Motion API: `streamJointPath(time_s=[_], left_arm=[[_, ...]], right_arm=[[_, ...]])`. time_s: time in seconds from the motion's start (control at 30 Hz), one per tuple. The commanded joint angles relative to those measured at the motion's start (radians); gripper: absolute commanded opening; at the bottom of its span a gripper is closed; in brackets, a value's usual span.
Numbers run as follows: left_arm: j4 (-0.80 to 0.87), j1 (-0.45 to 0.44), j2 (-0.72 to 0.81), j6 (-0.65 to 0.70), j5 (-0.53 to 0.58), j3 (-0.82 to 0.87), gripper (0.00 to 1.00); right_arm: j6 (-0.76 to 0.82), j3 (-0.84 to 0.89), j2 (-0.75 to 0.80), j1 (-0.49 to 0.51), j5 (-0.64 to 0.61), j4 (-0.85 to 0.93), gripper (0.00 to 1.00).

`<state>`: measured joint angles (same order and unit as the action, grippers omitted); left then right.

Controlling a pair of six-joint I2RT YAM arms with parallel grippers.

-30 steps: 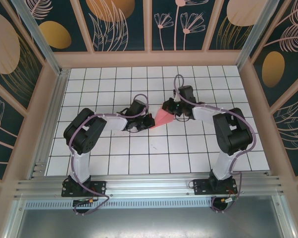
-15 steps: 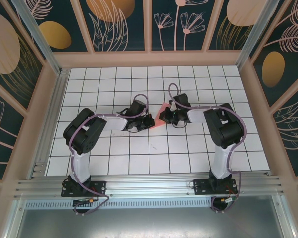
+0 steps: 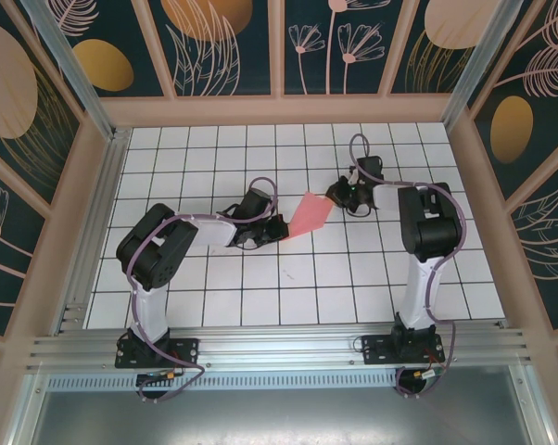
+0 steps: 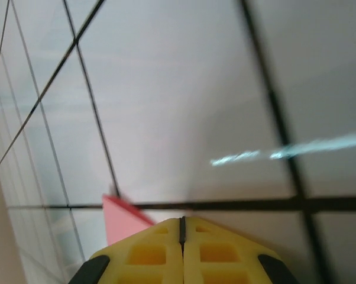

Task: Fold a paper plane with a square sheet of paper (pick it up from the middle)
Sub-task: Fourth fold the wing at the center of the table.

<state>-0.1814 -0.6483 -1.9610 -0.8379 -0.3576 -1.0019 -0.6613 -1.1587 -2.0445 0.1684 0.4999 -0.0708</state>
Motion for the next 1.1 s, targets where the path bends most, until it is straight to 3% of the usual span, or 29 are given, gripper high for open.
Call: streamJointPath(time_s=[0.0, 0.2, 0.47, 0.73, 0.93, 1.07], left_arm=[[0.216, 0.002, -0.023, 0.038, 0.025, 0.059, 0.00], [0.208, 0.002, -0.025, 0.048, 0.020, 0.053, 0.00], [0.206, 0.002, -0.036, 0.038, 0.037, 0.039, 0.00], [0.205, 0.002, -0.034, 0.056, 0.020, 0.046, 0.00], [0.194, 0.002, 0.013, 0.144, -0.074, 0.113, 0.00], [0.258, 0.002, 0.038, 0.183, -0.045, 0.138, 0.00]], right_arm=[[0.046, -0.005, 0.062, -0.037, -0.109, 0.004, 0.10], [0.049, 0.103, 0.235, 0.050, -0.040, 0.015, 0.13], [-0.051, 0.162, 0.143, 0.202, 0.019, -0.031, 0.12], [-0.051, 0.112, 0.022, 0.202, 0.000, 0.009, 0.12], [-0.064, 0.081, -0.021, 0.197, -0.025, 0.064, 0.12], [-0.067, 0.073, -0.027, 0.197, -0.038, 0.082, 0.12]])
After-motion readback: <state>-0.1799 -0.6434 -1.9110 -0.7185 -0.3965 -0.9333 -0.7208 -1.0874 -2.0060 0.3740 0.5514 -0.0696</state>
